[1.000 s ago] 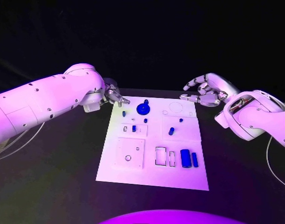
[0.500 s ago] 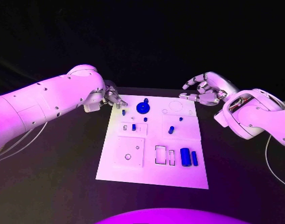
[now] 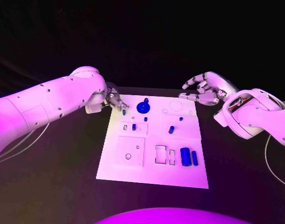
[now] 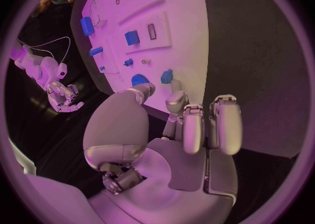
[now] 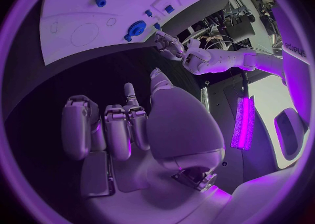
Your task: Assemble the parts on the task board
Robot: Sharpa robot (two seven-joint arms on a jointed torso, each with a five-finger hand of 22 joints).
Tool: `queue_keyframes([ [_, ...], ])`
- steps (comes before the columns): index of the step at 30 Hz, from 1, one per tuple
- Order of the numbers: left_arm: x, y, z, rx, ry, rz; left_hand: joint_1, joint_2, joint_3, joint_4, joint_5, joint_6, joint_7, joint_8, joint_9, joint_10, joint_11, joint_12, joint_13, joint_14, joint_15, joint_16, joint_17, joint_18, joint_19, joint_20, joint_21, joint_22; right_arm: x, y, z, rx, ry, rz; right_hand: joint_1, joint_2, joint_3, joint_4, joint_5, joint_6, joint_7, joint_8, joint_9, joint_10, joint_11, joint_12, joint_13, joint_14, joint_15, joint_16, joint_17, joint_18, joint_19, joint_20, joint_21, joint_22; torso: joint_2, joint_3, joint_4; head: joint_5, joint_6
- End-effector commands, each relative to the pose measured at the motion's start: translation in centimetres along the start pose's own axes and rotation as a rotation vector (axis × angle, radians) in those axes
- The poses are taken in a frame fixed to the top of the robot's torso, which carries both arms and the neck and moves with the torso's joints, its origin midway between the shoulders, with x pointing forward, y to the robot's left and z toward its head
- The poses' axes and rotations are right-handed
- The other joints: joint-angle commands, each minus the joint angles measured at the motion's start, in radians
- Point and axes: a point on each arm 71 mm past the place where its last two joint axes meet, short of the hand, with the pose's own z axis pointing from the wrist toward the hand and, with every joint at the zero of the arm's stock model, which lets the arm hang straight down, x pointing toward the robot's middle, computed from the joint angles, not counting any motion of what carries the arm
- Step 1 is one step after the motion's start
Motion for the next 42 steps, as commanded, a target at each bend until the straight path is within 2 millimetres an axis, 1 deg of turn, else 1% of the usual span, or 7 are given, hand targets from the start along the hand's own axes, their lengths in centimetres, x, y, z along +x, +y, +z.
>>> queue_keyframes([
  [1,0.29,-0.29,0.06,0.020,0.028,0.003,0.018,0.007,-0.003,-0.003,-0.002,0.008,0.003,-0.004,-0.002,-0.006,0.000,-0.002,0.001,0.102,0.007,0.006,0.263,-0.005,-0.001,0.005,-0.005,0.003,0.15,0.02,0.01,-0.002,0.012,-0.003,-0.012,0.001,-0.004,-0.001,0.000,-0.002,-0.004,0.005,0.001,0.071,-0.009,-0.002,0.229,0.093,-0.006,-0.007,0.212,0.012,-0.007,-0.002,-0.005,0.094,0.000,-0.0001,-0.0008,0.000,-0.001],
  [7,0.37,-0.35,0.11,0.024,0.033,-0.003,0.054,0.020,0.003,-0.007,-0.002,0.014,0.002,-0.009,-0.004,-0.005,-0.001,0.001,0.002,0.102,0.006,0.006,0.263,-0.005,-0.001,0.005,-0.004,0.004,0.18,0.03,0.02,-0.001,0.013,-0.003,-0.012,0.001,-0.004,-0.001,0.000,-0.002,-0.004,0.005,0.001,0.071,-0.009,-0.002,0.229,0.093,-0.006,-0.007,0.212,0.012,-0.007,-0.002,-0.005,0.094,0.000,0.0007,0.0000,0.000,-0.001],
  [15,0.44,-0.42,0.20,0.025,0.039,-0.004,0.073,0.021,0.004,-0.009,-0.002,0.017,0.001,-0.011,-0.004,-0.007,-0.001,0.001,0.001,0.102,0.006,0.006,0.263,-0.004,-0.001,0.005,-0.005,0.003,0.21,0.04,0.03,-0.001,0.015,-0.002,-0.012,0.001,-0.004,-0.001,0.000,-0.002,-0.004,0.005,0.001,0.071,-0.009,-0.002,0.229,0.093,-0.006,-0.007,0.212,0.012,-0.007,-0.002,-0.005,0.094,0.001,0.0005,-0.0003,0.000,-0.003],
  [24,0.62,-0.55,0.37,0.030,0.045,-0.009,0.098,0.028,0.008,-0.011,-0.002,0.019,0.000,-0.013,-0.004,-0.007,-0.002,0.001,0.000,0.102,0.005,0.006,0.263,-0.004,-0.002,0.004,-0.004,0.004,0.27,0.09,0.07,-0.002,0.016,-0.002,-0.012,0.003,-0.004,-0.001,0.002,-0.002,-0.005,0.006,0.002,0.071,-0.009,-0.002,0.229,0.092,-0.006,-0.007,0.212,0.012,-0.007,-0.002,-0.006,0.093,0.000,0.0002,-0.0011,-0.005,-0.005],
  [30,0.66,-0.49,0.41,0.029,0.052,-0.012,0.153,0.045,0.025,-0.024,-0.001,0.023,-0.004,-0.014,-0.001,-0.007,-0.006,0.002,0.000,0.102,0.002,0.006,0.263,-0.005,-0.001,0.002,-0.004,0.006,0.27,0.09,0.06,-0.002,0.016,-0.002,-0.011,0.003,-0.004,-0.002,0.003,-0.002,-0.005,0.007,0.002,0.071,-0.009,-0.002,0.229,0.093,-0.006,-0.007,0.212,0.012,-0.007,-0.002,-0.006,0.093,0.000,0.0005,0.0006,-0.005,-0.008],
  [39,0.72,-0.48,0.45,0.028,0.061,-0.019,0.197,0.056,0.045,-0.037,-0.001,0.027,-0.008,-0.011,0.004,-0.007,-0.010,0.003,-0.001,0.102,-0.001,0.006,0.263,-0.005,-0.001,0.000,-0.003,0.008,0.27,0.10,0.06,-0.003,0.016,-0.002,-0.011,0.003,-0.004,-0.002,0.003,-0.002,-0.005,0.007,0.002,0.071,-0.009,-0.002,0.229,0.093,-0.006,-0.007,0.212,0.012,-0.007,-0.002,-0.006,0.093,0.000,0.0004,0.0002,-0.005,-0.009],
  [42,0.68,-0.47,0.45,0.030,0.055,-0.024,0.235,0.072,0.078,-0.057,-0.005,0.024,-0.011,-0.009,0.008,-0.007,-0.013,0.002,-0.002,0.102,-0.004,0.006,0.263,-0.004,-0.002,-0.003,-0.004,0.007,0.26,0.08,0.06,-0.002,0.016,-0.002,-0.011,0.003,-0.004,-0.002,0.003,-0.002,-0.005,0.007,0.002,0.071,-0.009,-0.002,0.229,0.093,-0.006,-0.007,0.212,0.012,-0.007,-0.002,-0.006,0.093,0.000,0.0004,-0.0002,-0.004,-0.010],
])
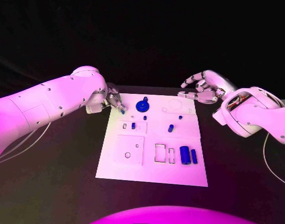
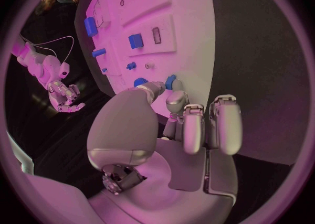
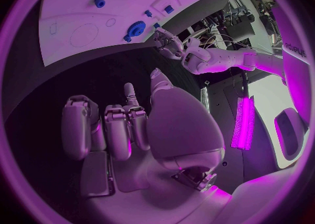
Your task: Assemble the parts on the task board
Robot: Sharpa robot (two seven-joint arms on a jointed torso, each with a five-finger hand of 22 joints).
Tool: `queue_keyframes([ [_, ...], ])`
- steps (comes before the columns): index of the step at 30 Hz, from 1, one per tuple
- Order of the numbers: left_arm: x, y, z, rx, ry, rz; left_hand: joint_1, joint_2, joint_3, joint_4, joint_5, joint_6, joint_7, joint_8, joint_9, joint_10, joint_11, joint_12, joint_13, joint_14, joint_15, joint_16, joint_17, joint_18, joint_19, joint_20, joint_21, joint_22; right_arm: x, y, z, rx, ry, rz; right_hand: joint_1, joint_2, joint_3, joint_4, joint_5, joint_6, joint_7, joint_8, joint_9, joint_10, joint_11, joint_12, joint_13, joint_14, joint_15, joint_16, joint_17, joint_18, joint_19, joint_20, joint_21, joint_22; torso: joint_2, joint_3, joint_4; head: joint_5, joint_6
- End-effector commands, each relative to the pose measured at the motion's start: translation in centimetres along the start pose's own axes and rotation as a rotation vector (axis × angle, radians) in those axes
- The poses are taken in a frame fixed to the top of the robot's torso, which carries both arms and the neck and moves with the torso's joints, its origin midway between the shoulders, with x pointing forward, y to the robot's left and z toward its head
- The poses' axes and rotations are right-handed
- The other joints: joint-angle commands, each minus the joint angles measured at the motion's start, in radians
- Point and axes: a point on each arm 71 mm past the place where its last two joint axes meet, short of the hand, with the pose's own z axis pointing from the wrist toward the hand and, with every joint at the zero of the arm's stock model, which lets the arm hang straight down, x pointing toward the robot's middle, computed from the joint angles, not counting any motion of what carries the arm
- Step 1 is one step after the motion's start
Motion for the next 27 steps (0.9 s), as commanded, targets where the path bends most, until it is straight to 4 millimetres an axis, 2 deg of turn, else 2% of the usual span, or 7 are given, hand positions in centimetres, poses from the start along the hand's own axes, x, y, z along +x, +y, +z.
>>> queue_keyframes([
  [1,0.1,-0.3,0.0,0.018,0.015,-0.008,0.033,0.012,0.028,-0.017,-0.006,0.002,-0.004,-0.001,0.006,0.000,-0.006,0.001,-0.002,0.102,-0.004,0.006,0.263,-0.005,-0.001,-0.003,-0.003,0.001,0.1,0.0,0.0,-0.003,0.012,-0.004,-0.007,-0.001,-0.004,-0.002,0.003,-0.002,-0.005,0.007,0.002,0.071,-0.009,-0.002,0.230,0.093,-0.006,-0.007,0.213,0.012,-0.007,-0.002,-0.006,0.092,0.000,0.0000,-0.0005,0.001,-0.001],
  [3,0.1,-0.3,0.0,0.022,0.011,-0.017,0.067,0.026,0.078,-0.047,-0.009,-0.005,-0.002,0.006,0.016,0.001,-0.006,-0.001,-0.003,0.102,-0.005,0.006,0.263,-0.005,-0.001,-0.004,-0.003,0.002,0.1,0.0,0.0,-0.002,0.012,-0.004,-0.007,-0.001,-0.004,-0.002,0.003,-0.002,-0.005,0.007,0.002,0.071,-0.009,-0.002,0.230,0.093,-0.006,-0.007,0.213,0.012,-0.007,-0.002,-0.006,0.092,0.000,0.0000,-0.0005,0.002,-0.001],
  [4,0.1,-0.2,0.0,0.024,0.009,-0.023,0.079,0.026,0.117,-0.066,-0.010,-0.007,0.000,0.016,0.026,0.002,-0.005,-0.002,-0.003,0.102,-0.004,0.006,0.263,-0.005,-0.001,-0.004,-0.003,0.003,0.1,0.0,0.0,-0.002,0.012,-0.004,-0.007,-0.001,-0.004,-0.002,0.003,-0.002,-0.005,0.007,0.002,0.071,-0.009,-0.002,0.230,0.093,-0.006,-0.007,0.213,0.012,-0.007,-0.002,-0.006,0.092,0.000,0.0001,-0.0004,0.003,-0.001],
  [11,0.0,-0.1,-0.2,0.047,0.000,-0.075,0.034,-0.002,0.272,-0.120,-0.009,-0.016,0.003,0.057,0.067,0.012,-0.002,0.004,0.001,0.102,-0.001,0.006,0.263,-0.005,0.000,0.000,-0.002,0.006,0.1,0.0,0.0,-0.001,0.012,-0.004,-0.006,0.001,-0.004,-0.002,0.005,-0.002,-0.005,0.007,0.002,0.072,-0.009,-0.002,0.230,0.092,-0.006,-0.007,0.212,0.012,-0.008,-0.002,-0.007,0.092,-0.001,0.0004,0.0002,0.005,-0.002],
  [19,0.4,0.2,-1.0,0.088,0.003,-0.140,-0.010,-0.021,0.350,-0.163,-0.006,-0.009,0.000,0.079,0.084,0.026,-0.006,0.016,0.013,0.102,-0.004,0.006,0.263,-0.005,0.000,-0.001,-0.002,0.007,0.1,-0.1,-0.1,0.001,0.012,-0.005,-0.006,0.001,-0.004,-0.002,0.006,-0.002,-0.005,0.008,0.002,0.071,-0.009,-0.002,0.230,0.092,-0.007,-0.007,0.212,0.012,-0.008,-0.002,-0.007,0.092,-0.003,0.0015,0.0015,0.009,-0.002],
  [27,1.4,0.4,-3.1,0.149,-0.021,-0.143,-0.035,-0.034,0.386,-0.185,-0.001,-0.001,-0.004,0.089,0.090,0.037,-0.010,0.025,0.022,0.102,-0.007,0.005,0.261,-0.005,0.001,-0.003,-0.001,0.009,0.0,-0.2,-0.1,0.006,0.013,-0.006,-0.006,0.001,-0.004,-0.002,0.006,-0.002,-0.005,0.008,0.002,0.071,-0.009,-0.002,0.230,0.092,-0.007,-0.007,0.212,0.012,-0.008,-0.002,-0.007,0.092,-0.005,0.0014,0.0041,0.012,-0.001],
])
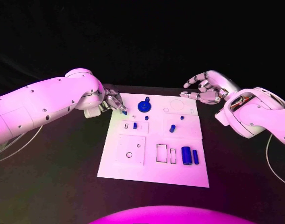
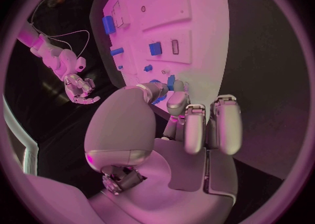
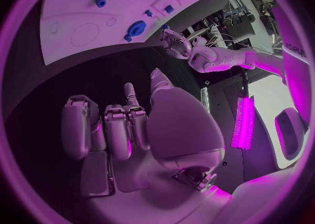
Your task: Assemble the parts on the task board
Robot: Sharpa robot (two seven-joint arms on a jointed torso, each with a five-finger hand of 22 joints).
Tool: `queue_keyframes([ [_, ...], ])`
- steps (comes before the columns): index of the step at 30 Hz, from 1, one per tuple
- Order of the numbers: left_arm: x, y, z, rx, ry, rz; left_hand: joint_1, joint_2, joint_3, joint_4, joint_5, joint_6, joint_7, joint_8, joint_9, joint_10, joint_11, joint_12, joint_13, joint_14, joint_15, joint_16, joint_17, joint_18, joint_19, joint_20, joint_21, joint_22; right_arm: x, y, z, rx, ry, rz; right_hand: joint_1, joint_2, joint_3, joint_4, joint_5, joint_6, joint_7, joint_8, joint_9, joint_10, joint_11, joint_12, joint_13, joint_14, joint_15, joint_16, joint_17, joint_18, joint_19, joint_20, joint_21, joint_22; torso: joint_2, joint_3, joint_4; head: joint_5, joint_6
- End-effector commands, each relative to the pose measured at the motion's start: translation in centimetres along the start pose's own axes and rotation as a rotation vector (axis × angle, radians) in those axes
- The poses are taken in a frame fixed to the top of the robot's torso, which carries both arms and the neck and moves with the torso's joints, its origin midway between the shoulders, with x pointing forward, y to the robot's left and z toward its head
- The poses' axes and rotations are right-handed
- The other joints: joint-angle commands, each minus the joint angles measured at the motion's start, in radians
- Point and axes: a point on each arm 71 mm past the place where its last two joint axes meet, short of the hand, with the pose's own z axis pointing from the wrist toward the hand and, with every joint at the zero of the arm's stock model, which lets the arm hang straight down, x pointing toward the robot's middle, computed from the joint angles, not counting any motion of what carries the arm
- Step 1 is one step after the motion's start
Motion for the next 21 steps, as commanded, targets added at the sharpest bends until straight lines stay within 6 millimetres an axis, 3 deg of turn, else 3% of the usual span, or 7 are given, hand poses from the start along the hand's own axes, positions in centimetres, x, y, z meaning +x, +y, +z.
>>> queue_keyframes([
  [1,0.3,-0.6,-0.7,0.058,-0.040,-0.022,-0.014,-0.003,0.186,-0.175,0.008,0.009,-0.006,0.008,0.003,0.010,-0.003,0.006,0.004,0.102,-0.008,0.005,0.261,-0.005,0.001,-0.004,-0.001,0.004,0.1,-0.1,-0.1,0.002,0.014,-0.005,-0.006,0.001,-0.004,-0.002,0.006,-0.002,-0.005,0.004,0.001,0.071,-0.009,-0.002,0.230,0.092,-0.007,-0.007,0.212,0.012,-0.008,-0.002,-0.004,0.092,0.000,-0.0006,0.0023,0.000,-0.001],
  [11,1.9,-0.2,-1.9,0.114,-0.086,0.061,-0.027,-0.013,0.207,-0.188,0.010,0.016,-0.010,0.013,0.004,0.014,-0.006,0.007,0.004,0.101,-0.010,0.005,0.261,-0.006,0.002,-0.006,0.000,0.007,0.0,-0.2,-0.2,0.006,0.016,-0.006,-0.006,0.001,-0.004,-0.002,0.006,-0.002,-0.005,0.004,0.001,0.071,-0.009,-0.002,0.230,0.092,-0.007,-0.007,0.212,0.012,-0.008,-0.002,-0.004,0.092,0.001,-0.0029,0.0030,0.003,-0.002],
  [21,3.4,-0.1,-1.7,0.129,-0.088,0.119,-0.032,-0.019,0.218,-0.195,0.011,0.021,-0.011,0.015,0.004,0.020,-0.008,0.010,0.009,0.102,-0.012,0.006,0.262,-0.006,0.004,-0.007,0.002,0.010,0.2,-0.2,-0.2,0.006,0.019,-0.005,-0.006,0.001,-0.004,-0.002,0.006,-0.002,-0.005,0.004,0.001,0.071,-0.009,-0.002,0.230,0.092,-0.007,-0.007,0.212,0.012,-0.008,-0.002,-0.004,0.092,0.003,-0.0031,0.0016,0.009,-0.006],
])
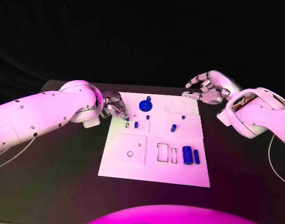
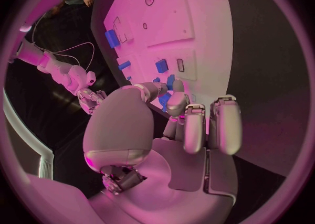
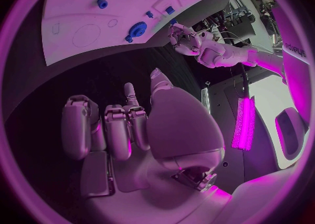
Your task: Assemble the parts on the task board
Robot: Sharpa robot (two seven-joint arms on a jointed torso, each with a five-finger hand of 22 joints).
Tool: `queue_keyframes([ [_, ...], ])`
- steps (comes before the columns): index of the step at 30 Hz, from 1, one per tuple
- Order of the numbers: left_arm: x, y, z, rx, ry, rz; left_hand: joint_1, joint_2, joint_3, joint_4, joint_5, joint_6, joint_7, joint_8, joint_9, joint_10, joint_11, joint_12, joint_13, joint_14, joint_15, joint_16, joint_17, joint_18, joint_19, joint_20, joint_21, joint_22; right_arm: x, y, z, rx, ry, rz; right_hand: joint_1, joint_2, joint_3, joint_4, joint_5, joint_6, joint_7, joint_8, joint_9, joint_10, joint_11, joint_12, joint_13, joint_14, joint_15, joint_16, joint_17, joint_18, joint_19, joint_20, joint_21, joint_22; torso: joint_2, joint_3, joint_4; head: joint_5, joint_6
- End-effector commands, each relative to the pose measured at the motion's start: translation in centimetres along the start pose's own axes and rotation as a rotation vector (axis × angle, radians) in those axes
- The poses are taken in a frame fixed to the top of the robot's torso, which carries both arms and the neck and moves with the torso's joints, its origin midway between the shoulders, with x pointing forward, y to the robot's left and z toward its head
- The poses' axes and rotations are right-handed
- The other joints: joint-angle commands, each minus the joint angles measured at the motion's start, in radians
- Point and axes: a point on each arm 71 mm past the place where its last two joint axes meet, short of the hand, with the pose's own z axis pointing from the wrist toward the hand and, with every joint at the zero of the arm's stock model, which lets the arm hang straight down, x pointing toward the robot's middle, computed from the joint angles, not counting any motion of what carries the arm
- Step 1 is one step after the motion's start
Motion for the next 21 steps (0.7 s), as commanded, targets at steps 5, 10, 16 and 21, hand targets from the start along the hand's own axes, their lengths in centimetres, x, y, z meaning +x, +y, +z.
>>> queue_keyframes([
  [5,0.7,-0.4,0.3,0.023,-0.015,0.060,-0.012,0.001,0.192,-0.182,0.006,0.009,-0.003,0.004,0.001,0.009,-0.003,0.008,0.004,0.105,-0.009,0.005,0.262,-0.006,0.000,-0.003,0.002,0.010,0.3,0.0,-0.1,-0.001,0.017,-0.003,-0.006,0.001,-0.004,-0.002,0.006,-0.002,-0.005,0.004,0.001,0.071,-0.009,-0.002,0.230,0.092,-0.007,-0.007,0.212,0.012,-0.008,-0.002,-0.004,0.092,0.001,0.0007,-0.0027,0.003,-0.005],
  [10,1.0,-0.4,0.4,0.016,0.000,0.072,-0.013,-0.001,0.194,-0.184,0.006,0.010,-0.003,0.005,0.000,0.010,-0.003,0.009,0.005,0.106,-0.009,0.006,0.262,-0.007,0.001,-0.004,0.003,0.011,0.3,0.0,-0.1,-0.001,0.018,-0.002,-0.007,0.002,-0.005,-0.002,0.010,-0.002,-0.005,0.006,0.001,0.072,-0.010,-0.001,0.231,0.092,-0.007,-0.007,0.210,0.012,-0.008,-0.003,-0.005,0.092,0.001,0.0017,-0.0019,0.003,-0.005],
  [16,1.2,-0.2,0.4,-0.002,0.016,0.084,-0.014,-0.002,0.197,-0.187,0.008,0.012,-0.004,0.005,0.000,0.012,-0.004,0.010,0.006,0.106,-0.010,0.006,0.263,-0.007,0.002,-0.004,0.004,0.013,0.3,0.0,-0.1,-0.001,0.018,-0.002,-0.007,0.002,-0.005,-0.002,0.010,-0.002,-0.005,0.006,0.001,0.072,-0.010,-0.001,0.231,0.092,-0.007,-0.007,0.210,0.012,-0.008,-0.003,-0.005,0.092,0.000,0.0019,-0.0014,0.003,-0.007],
  [21,1.4,-0.1,0.5,-0.016,0.030,0.092,-0.017,-0.005,0.201,-0.189,0.010,0.014,-0.004,0.006,0.000,0.016,-0.004,0.013,0.011,0.106,-0.010,0.006,0.263,-0.007,0.002,-0.004,0.004,0.013,0.3,0.0,-0.1,-0.001,0.018,-0.002,-0.007,0.002,-0.005,-0.002,0.010,-0.002,-0.005,0.006,0.001,0.072,-0.010,-0.001,0.231,0.092,-0.007,-0.007,0.210,0.012,-0.008,-0.003,-0.005,0.092,0.000,0.0019,-0.0023,0.004,-0.007],
])
